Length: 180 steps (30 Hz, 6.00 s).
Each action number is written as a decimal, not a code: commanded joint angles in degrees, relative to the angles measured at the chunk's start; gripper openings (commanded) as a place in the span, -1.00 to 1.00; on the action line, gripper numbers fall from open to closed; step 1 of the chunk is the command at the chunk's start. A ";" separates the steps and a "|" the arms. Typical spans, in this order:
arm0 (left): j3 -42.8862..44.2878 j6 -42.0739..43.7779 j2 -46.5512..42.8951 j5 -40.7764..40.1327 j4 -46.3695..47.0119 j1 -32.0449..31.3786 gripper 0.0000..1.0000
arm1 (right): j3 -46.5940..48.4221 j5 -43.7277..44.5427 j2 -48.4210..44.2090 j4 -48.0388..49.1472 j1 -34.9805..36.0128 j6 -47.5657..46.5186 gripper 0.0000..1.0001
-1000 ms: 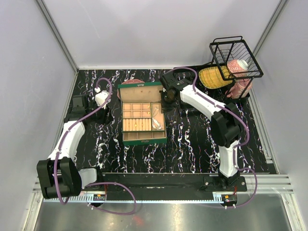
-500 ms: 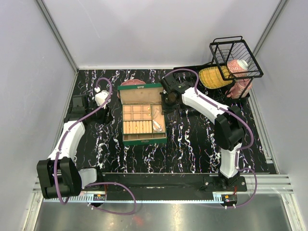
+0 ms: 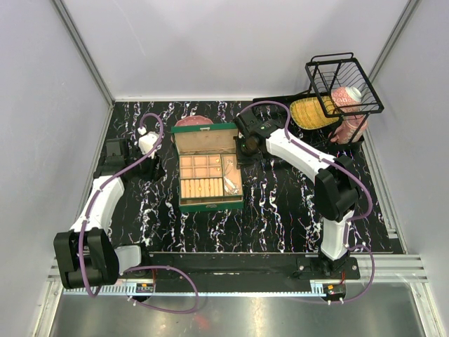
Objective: Organize the mixed jewelry
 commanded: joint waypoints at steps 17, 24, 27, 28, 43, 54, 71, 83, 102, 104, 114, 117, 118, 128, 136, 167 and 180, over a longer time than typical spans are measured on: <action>0.85 -0.14 0.35 -0.18 3.21 0.30 -0.01 | -0.15 -3.35 -6.70 0.58 0.41 -2.24 -1.00; 0.76 0.13 0.88 0.09 3.56 0.30 -0.01 | 0.29 -1.85 -5.04 -0.21 -0.30 -2.42 -1.00; 0.76 0.48 1.23 0.00 3.65 0.30 -0.02 | 0.72 -1.24 -4.42 -0.65 -0.39 -2.25 -1.00; 0.76 0.48 1.32 -0.09 3.65 0.39 -0.02 | 0.90 -1.06 -4.24 -0.91 -0.30 -2.16 -1.00; -0.46 1.00 2.20 0.79 5.23 0.22 -0.02 | 0.46 0.08 -0.55 -1.18 -0.30 -1.80 -1.00; -1.70 2.24 2.55 0.61 6.20 0.30 -0.02 | 2.83 -0.36 3.58 -1.88 -0.38 -1.45 -1.00; -3.71 3.38 8.43 -0.08 7.25 -2.59 -0.04 | 7.14 -1.32 6.22 -3.90 -0.21 -1.45 -1.00; -3.54 1.62 14.59 -1.15 9.10 -9.45 -0.06 | 7.40 0.26 3.93 -3.99 -0.03 -1.98 -1.00; -5.21 0.13 11.87 0.00 9.89 -13.23 -0.06 | 10.04 6.15 2.88 -5.40 -0.03 -6.46 -1.00; -5.56 0.30 10.99 0.17 9.89 -13.23 -0.06 | 10.65 7.02 3.14 -5.57 -0.12 -6.99 -1.00; -6.62 0.57 8.97 0.96 9.45 -13.23 -0.06 | 11.80 6.94 4.37 -5.57 -0.03 -6.90 -1.00; -6.70 0.65 8.88 1.14 9.63 -13.23 -0.06 | 11.98 6.06 5.07 -5.57 0.05 -6.64 -1.00; -6.62 0.57 8.96 1.31 9.80 -13.32 -0.06 | 12.15 5.97 5.25 -5.57 0.05 -6.55 -1.00; -6.71 0.04 9.23 2.90 10.59 -14.20 -0.06 | 12.50 5.01 6.57 -5.57 1.11 -6.29 -1.00; -6.88 -0.14 8.88 2.11 10.77 -14.37 -0.06 | 12.42 5.09 7.10 -5.66 1.37 -7.43 -1.00; -8.38 -0.23 -1.05 0.44 11.83 -10.95 -0.01 | 12.15 2.81 8.86 -7.07 1.37 -13.85 -1.00; -7.32 0.48 -2.63 -0.53 10.59 -9.80 -0.01 | 10.13 0.53 9.38 -6.63 1.63 -15.69 -1.00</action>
